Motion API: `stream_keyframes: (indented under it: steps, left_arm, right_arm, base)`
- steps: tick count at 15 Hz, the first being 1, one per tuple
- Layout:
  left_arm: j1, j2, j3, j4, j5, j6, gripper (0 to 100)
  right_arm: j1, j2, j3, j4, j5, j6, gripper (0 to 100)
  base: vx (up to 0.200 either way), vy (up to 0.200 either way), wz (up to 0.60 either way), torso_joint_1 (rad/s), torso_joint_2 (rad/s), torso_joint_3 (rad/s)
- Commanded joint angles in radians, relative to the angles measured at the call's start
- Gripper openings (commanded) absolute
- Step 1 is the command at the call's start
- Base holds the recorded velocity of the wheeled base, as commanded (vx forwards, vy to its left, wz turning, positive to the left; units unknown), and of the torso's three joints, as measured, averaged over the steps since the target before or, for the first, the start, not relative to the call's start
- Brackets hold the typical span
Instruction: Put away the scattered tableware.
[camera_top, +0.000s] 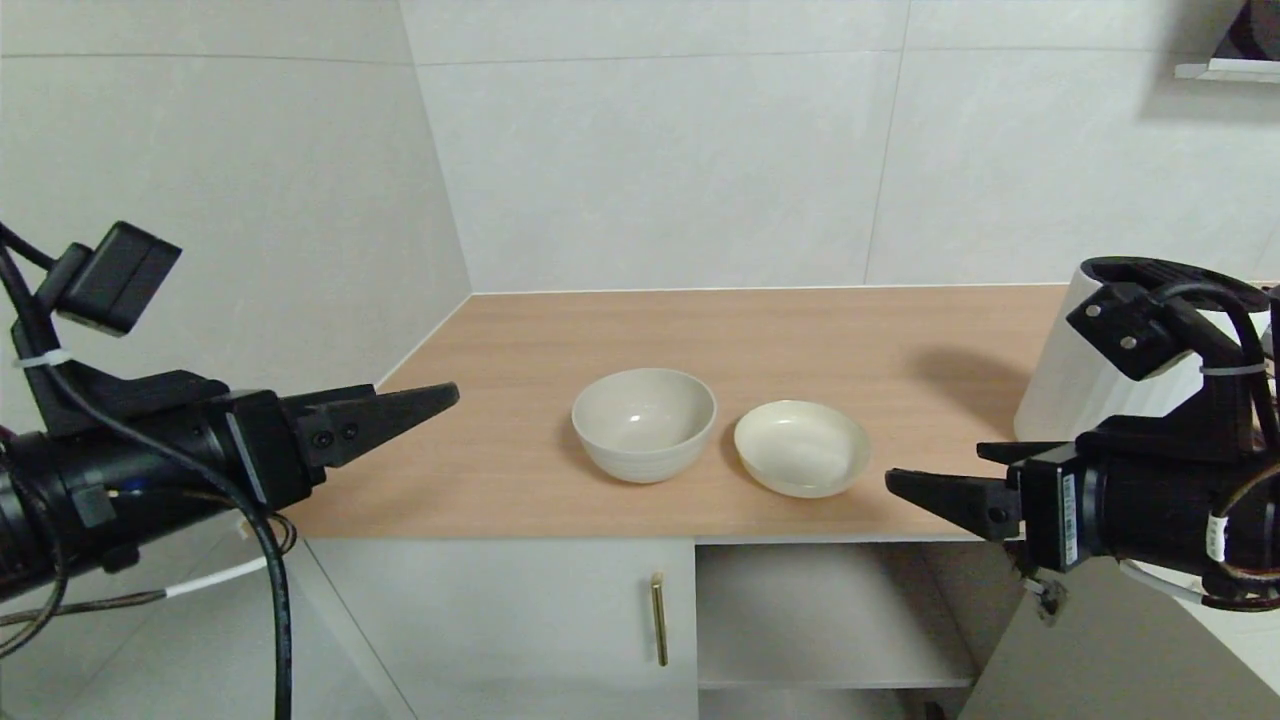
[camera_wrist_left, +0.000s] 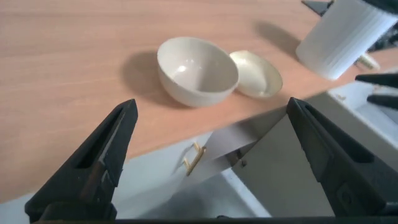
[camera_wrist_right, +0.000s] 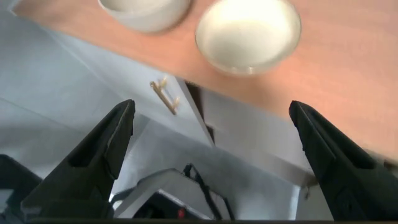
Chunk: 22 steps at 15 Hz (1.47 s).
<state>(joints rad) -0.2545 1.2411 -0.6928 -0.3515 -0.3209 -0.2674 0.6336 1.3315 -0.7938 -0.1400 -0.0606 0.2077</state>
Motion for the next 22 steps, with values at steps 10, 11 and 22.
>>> stream_keyframes:
  steps: [10,11,22]
  left_arm:
    - [-0.071,0.275,-0.421,0.528,0.032,-0.223,100]
    - [-0.094,0.316,-0.422,0.486,0.071,-0.263,100]
    - [-0.212,0.591,-0.426,0.241,0.394,-0.404,100]
  right_arm:
    - [-0.054,0.25,-0.237,0.1,-0.015,0.101,100]
    - [-0.055,0.267,-0.245,0.1,-0.016,0.107,100]
    - [-0.088,0.357,-0.298,0.089,-0.1,0.188,100]
  base:
    - [0.0,0.0,0.0,0.0,0.0,0.0]
    - [0.0,0.0,0.0,0.0,0.0,0.0]
    - [0.0,0.0,0.0,0.0,0.0,0.0]
